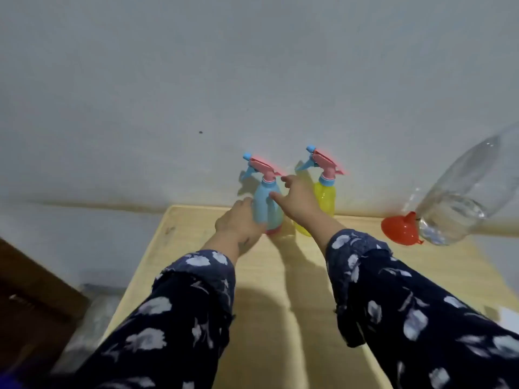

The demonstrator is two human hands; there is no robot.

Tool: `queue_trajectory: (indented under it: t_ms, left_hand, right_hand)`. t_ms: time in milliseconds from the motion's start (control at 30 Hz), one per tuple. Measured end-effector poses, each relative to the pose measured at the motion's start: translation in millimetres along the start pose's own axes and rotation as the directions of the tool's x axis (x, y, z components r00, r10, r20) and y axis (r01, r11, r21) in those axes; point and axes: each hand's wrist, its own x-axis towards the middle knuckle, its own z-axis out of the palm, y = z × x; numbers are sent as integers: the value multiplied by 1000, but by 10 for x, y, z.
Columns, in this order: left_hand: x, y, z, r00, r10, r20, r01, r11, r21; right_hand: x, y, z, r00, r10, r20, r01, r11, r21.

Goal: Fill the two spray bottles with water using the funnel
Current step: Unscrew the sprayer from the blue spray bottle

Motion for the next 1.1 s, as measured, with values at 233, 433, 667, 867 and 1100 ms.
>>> queue_trajectory:
  t_ms: [233,433,667,867,1100]
  left_hand:
    - [323,28,318,980,-90,-177,65,988,-143]
    - [139,64,317,964,-122,-236,47,953,-300]
    - [-252,-65,165,986,-88,-142,12,884,-467]
    - [-697,-203,82,996,-71,-51,28,816,-578]
    - [-1034,-205,34,995,-69,-75,15,832,-554]
  right_hand:
    - [272,34,317,981,20,-191,39,953,299]
    - [250,-59,381,970,87,-226,9,919,394]
    - [46,-169,286,997,53,-58,-20,883,469]
    - [-427,-321,173,986,24,166,-101,876,471]
    - [-904,-442,367,990,123,-72,-57,805,590]
